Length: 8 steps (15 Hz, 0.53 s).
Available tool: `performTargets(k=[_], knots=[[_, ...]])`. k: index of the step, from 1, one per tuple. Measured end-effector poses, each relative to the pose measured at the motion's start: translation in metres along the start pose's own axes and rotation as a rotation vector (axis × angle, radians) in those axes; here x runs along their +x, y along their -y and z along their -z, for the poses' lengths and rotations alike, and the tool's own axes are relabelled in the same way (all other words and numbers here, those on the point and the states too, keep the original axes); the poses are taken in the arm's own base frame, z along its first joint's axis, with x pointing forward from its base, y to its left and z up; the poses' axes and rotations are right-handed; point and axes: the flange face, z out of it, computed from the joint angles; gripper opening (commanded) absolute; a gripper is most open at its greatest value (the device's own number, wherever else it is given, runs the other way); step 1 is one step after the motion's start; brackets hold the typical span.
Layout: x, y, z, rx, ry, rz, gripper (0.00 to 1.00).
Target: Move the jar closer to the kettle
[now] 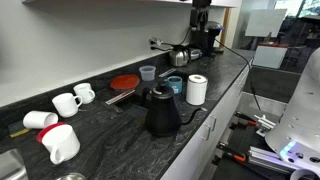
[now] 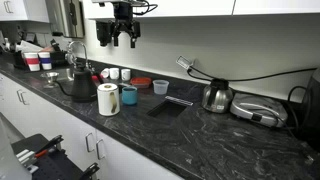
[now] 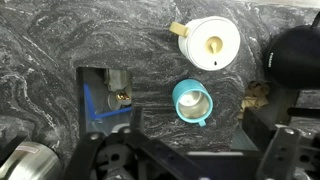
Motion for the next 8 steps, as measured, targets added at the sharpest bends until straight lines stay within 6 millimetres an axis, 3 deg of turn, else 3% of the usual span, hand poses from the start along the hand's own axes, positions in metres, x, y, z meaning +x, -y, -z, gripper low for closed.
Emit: performTargets(k=[8], knots=[[-0.0032, -0.0011, -0.0034, 0.001, 0.006, -0.051, 1.00]])
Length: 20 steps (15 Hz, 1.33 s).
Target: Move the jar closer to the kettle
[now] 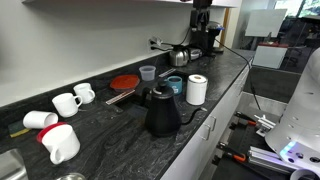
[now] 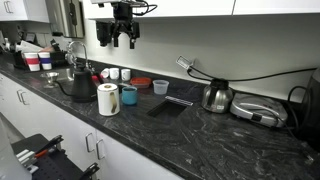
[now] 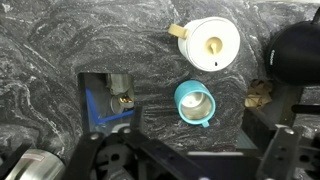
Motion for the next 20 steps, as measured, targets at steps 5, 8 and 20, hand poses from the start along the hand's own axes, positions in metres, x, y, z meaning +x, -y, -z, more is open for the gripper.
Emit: performTargets(k=[5, 8, 20], knots=[[-0.039, -0.013, -0.010, -0.027, 0.008, -0.180, 1.00], [-0.068, -0.015, -0.011, -0.032, -0.008, -0.278, 1.00], [-0.073, -0.014, -0.046, -0.030, 0.060, -0.365, 1.00]])
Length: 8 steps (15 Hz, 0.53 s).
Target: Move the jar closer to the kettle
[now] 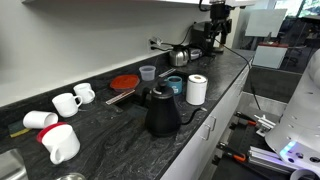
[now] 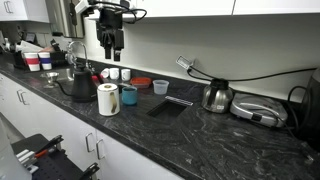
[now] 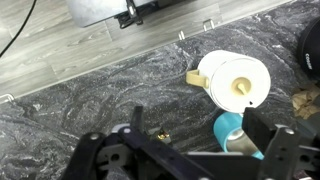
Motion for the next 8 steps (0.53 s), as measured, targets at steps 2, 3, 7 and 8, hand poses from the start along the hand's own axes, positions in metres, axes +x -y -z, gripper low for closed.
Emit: performTargets(k=[2, 3, 7, 8], knots=[[-0.003, 0.002, -0.026, -0.007, 0.033, -0.020, 1.00], [-0.004, 0.002, -0.033, -0.009, 0.042, -0.021, 1.00], [-0.004, 0.002, -0.027, -0.007, 0.029, -0.021, 1.00], [-0.004, 0.002, -0.027, -0.007, 0.029, -0.021, 1.00]])
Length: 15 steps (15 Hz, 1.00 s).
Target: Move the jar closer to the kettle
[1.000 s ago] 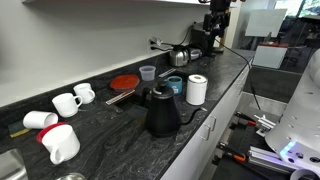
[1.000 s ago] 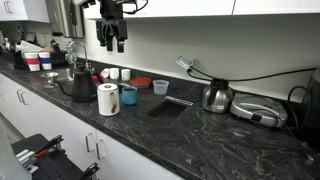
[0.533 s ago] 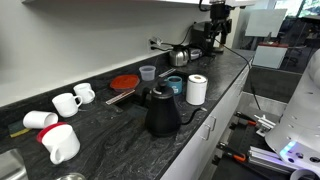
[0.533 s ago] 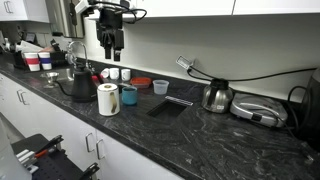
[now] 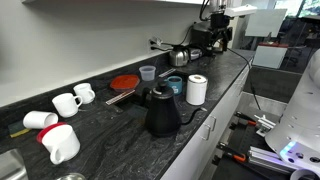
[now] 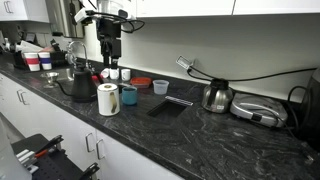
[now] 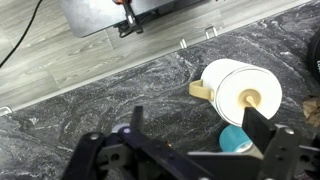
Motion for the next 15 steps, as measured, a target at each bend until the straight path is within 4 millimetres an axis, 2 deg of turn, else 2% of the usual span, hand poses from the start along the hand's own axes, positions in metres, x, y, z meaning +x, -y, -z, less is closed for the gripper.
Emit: performTargets(k=[6, 10, 15], knots=[[0.001, -0.002, -0.003, 0.003, 0.006, -0.042, 1.00], [0.005, -0.003, -0.019, 0.004, 0.016, -0.255, 1.00], [0.001, 0.000, -0.040, -0.026, 0.031, -0.520, 1.00]])
